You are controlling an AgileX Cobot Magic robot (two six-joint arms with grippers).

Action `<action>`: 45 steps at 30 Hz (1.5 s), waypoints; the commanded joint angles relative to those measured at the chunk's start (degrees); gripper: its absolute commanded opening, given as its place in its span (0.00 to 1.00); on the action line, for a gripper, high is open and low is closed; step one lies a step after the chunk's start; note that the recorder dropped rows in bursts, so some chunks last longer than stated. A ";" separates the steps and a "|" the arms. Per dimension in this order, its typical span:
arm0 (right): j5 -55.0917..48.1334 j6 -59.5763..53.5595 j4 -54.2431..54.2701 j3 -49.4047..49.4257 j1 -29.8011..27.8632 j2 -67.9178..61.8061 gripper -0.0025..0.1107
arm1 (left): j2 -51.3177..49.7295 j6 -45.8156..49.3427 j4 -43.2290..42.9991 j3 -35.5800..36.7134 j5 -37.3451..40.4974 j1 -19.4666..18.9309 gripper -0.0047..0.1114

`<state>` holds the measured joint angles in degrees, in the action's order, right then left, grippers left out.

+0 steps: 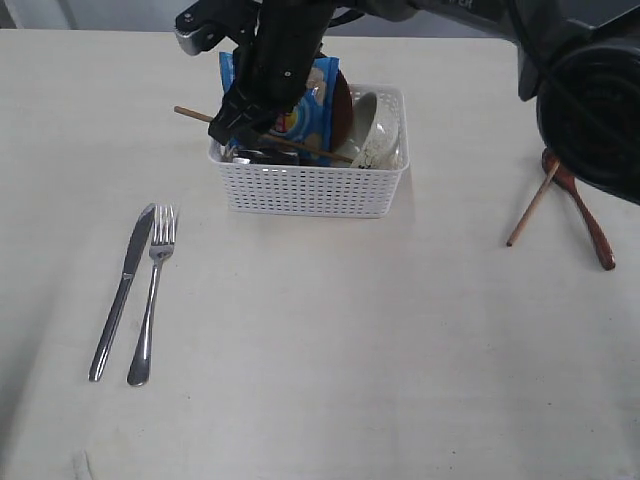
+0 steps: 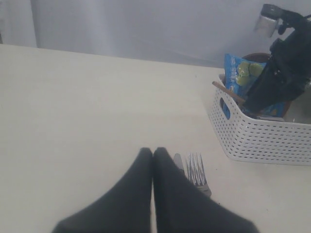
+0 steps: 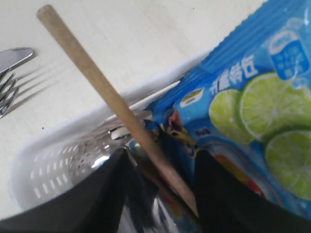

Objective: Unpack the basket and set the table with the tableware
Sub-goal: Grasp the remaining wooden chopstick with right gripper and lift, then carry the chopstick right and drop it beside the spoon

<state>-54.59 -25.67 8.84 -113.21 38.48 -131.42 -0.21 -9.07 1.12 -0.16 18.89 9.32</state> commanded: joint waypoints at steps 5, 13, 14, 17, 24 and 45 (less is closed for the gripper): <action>2.44 -1.44 -1.12 -0.13 -0.15 -1.98 0.22 | 0.21 0.03 0.05 0.16 -0.63 -0.06 0.04; 2.08 -3.44 -1.43 -0.13 -0.15 1.27 0.02 | 0.21 0.03 0.05 0.16 -0.63 -0.06 0.04; 1.96 -3.77 -1.43 -0.13 -0.15 2.55 0.02 | 0.21 0.03 0.05 0.16 -0.63 -0.06 0.04; 1.85 -3.77 -1.43 -0.13 -0.15 6.87 0.02 | 0.21 0.03 0.05 0.16 -0.63 -0.06 0.04; 0.79 -0.84 -1.96 -0.13 -2.71 18.39 0.02 | 0.21 0.03 0.05 0.16 -0.63 -0.06 0.04; 11.40 17.74 6.02 36.84 -45.76 21.80 0.02 | 0.21 0.03 0.05 0.16 -0.63 -0.06 0.04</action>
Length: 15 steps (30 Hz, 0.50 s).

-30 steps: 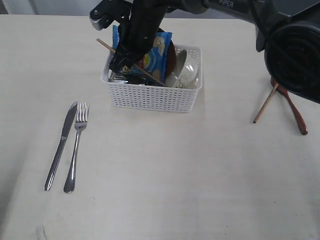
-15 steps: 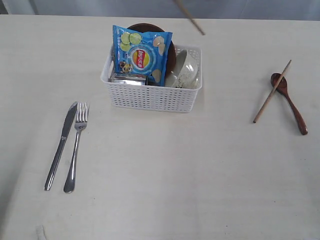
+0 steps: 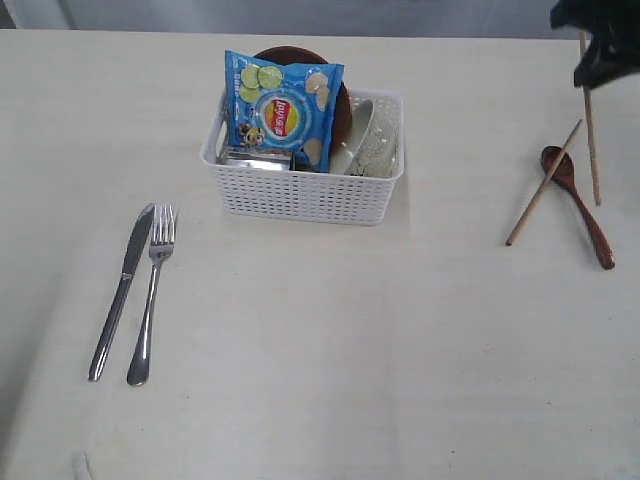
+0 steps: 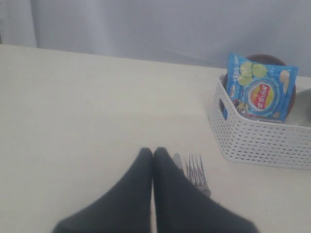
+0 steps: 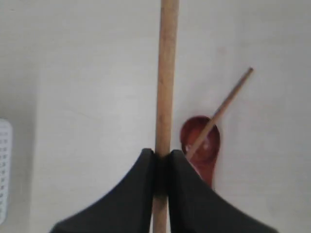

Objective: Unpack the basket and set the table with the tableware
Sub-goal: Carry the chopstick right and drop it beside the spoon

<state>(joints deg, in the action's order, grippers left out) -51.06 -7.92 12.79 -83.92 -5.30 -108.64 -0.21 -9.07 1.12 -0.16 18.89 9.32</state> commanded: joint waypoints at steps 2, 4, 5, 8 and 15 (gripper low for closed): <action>9.76 -0.68 2.07 9.56 -1.97 -2.41 0.02 | 0.21 0.03 0.05 0.16 -0.63 -0.06 0.04; 9.88 -0.68 2.07 10.08 -1.97 -4.36 0.02 | 0.21 0.03 0.05 0.16 -0.63 -0.06 0.04; 9.82 -0.68 2.07 10.08 -1.97 -5.17 0.02 | 0.21 0.03 0.05 0.16 -0.63 -0.06 0.04; 10.06 -0.68 2.07 10.08 -1.97 -6.16 0.02 | 0.21 0.03 0.05 0.16 -0.63 -0.06 0.04; 11.09 -0.68 2.18 10.08 -1.97 -6.26 0.35 | 0.21 0.03 0.05 0.16 -0.63 -0.06 0.04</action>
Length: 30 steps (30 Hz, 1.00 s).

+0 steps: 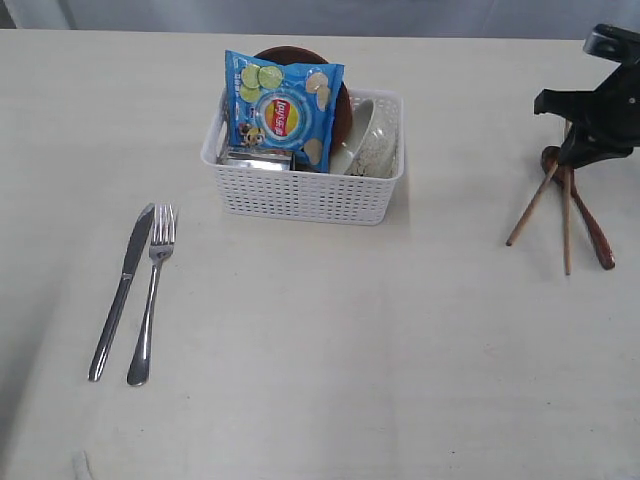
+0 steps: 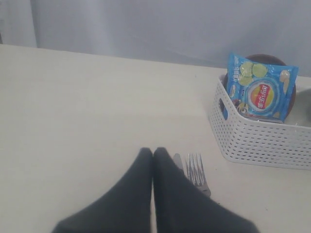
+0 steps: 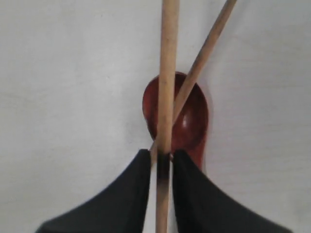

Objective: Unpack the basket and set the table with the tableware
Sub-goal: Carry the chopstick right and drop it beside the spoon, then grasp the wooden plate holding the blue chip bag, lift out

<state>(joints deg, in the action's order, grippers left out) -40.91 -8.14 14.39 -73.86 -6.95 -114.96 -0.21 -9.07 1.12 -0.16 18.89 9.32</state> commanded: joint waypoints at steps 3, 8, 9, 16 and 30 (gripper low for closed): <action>0.55 -1.01 2.71 -0.55 -0.32 0.17 0.42 | 0.21 0.03 0.05 0.16 -0.63 -0.06 0.04; -8.38 -3.92 11.34 -9.85 -0.09 2.51 0.42 | 0.21 0.03 0.05 0.16 -0.63 -0.06 0.04; -10.15 -6.37 14.56 -11.80 0.16 3.05 0.42 | 0.21 0.03 0.05 0.16 -0.63 -0.06 0.04; -17.28 -34.13 28.33 -29.82 17.95 2.58 0.42 | 0.21 0.03 0.05 0.16 -0.63 -0.06 0.04; -15.97 -41.26 23.46 -34.66 25.08 -12.77 0.59 | 0.21 0.03 0.05 0.16 -0.63 -0.06 0.04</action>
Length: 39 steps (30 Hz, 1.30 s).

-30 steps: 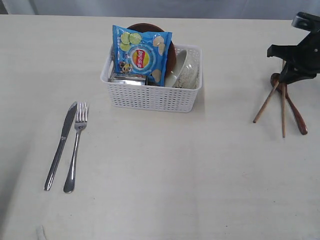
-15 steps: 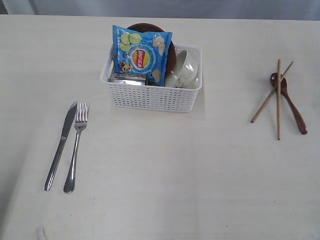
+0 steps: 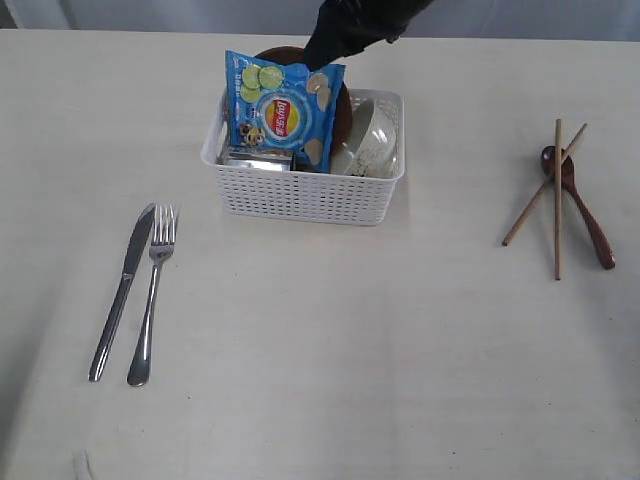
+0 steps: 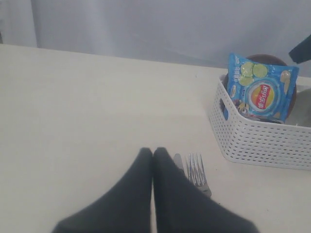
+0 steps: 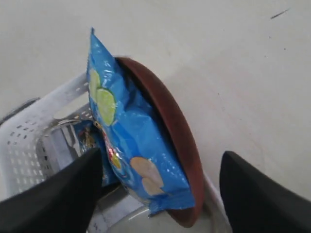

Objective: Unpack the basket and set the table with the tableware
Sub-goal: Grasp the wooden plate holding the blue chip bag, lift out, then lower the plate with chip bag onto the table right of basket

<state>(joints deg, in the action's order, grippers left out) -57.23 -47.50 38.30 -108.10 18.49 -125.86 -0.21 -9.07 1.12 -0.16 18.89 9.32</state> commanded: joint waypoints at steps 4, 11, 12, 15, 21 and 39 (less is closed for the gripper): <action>0.36 -3.59 -0.45 -0.42 -0.36 -4.08 0.59 | 0.21 0.03 0.05 0.16 -0.63 -0.06 0.04; 1.89 -3.92 0.56 -0.42 -0.36 -4.68 0.17 | 0.21 0.03 0.05 0.16 -0.63 -0.06 0.04; 2.49 -4.19 0.56 -0.42 -0.36 -4.44 0.11 | 0.21 0.03 0.05 0.16 -0.63 -0.06 0.04; 3.35 -5.05 0.56 -0.42 -0.36 -3.48 0.03 | 0.21 0.03 0.05 0.16 -0.63 -0.06 0.04; 4.16 -6.58 0.65 -0.58 -0.36 0.25 0.02 | 0.21 0.03 0.05 0.16 -0.63 -0.06 0.04; 2.22 7.07 5.32 -0.32 -21.72 7.96 0.02 | 0.21 0.03 0.05 0.16 -0.63 -0.06 0.04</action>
<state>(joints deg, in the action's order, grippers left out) -53.93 -42.55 40.03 -108.40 2.00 -116.90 -0.21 -9.07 1.12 -0.16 18.89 9.32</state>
